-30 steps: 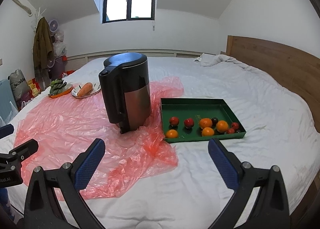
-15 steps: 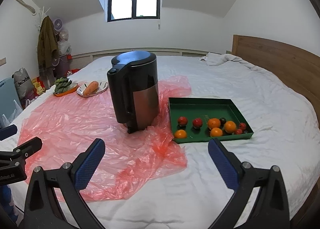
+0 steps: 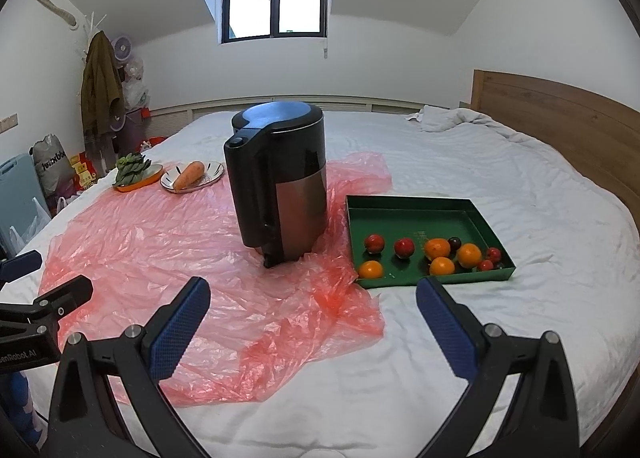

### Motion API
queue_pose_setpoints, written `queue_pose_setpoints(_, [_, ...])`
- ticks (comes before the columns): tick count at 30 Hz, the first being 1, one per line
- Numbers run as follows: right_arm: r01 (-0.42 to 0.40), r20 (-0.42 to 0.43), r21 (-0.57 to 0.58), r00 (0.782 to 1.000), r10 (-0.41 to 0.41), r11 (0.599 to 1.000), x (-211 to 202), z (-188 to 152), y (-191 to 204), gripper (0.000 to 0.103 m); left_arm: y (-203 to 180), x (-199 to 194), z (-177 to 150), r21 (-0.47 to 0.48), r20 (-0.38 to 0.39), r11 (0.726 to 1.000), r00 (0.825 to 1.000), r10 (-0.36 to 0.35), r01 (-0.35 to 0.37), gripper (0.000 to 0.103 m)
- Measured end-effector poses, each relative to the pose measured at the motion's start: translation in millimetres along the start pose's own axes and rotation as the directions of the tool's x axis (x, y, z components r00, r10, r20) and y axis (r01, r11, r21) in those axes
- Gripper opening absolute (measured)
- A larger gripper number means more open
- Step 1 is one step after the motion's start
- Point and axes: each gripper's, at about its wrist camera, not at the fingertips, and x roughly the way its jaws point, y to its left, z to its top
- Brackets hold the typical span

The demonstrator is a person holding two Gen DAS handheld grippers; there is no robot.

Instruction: Organize fruits

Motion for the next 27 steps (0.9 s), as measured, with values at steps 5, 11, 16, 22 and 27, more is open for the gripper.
queue_pose_setpoints(5, [-0.001,-0.001,0.001,1.0,0.001,1.0,0.8,-0.3,0.5,0.103,-2.2,0.0,-2.1,-0.002,-0.002,1.0,1.0,-0.001,0.001,0.101])
queue_pose_setpoints(11, [0.0,-0.005,-0.003,1.0,0.0,1.0,2.0,-0.8,1.4,0.103,-4.0,-0.4,-2.9,-0.002,-0.001,1.0,1.0,-0.003,0.003,0.101])
queue_pose_setpoints(16, [0.0,-0.005,-0.002,1.0,0.0,1.0,2.4,-0.9,1.3,0.103,-4.9,-1.1,-2.9,0.0,0.0,1.0,1.0,-0.007,0.007,0.101])
queue_pose_setpoints(22, [0.0,-0.006,-0.003,1.0,0.0,1.0,2.4,-0.9,1.0,0.103,-5.6,-2.1,-1.9,0.003,0.001,1.0,1.0,-0.011,0.011,0.101])
queue_pose_setpoints(27, [0.002,-0.009,-0.001,1.0,-0.002,1.0,3.3,-3.1,1.4,0.103,-6.7,-2.6,-1.4,0.006,0.002,1.0,1.0,-0.013,0.013,0.101])
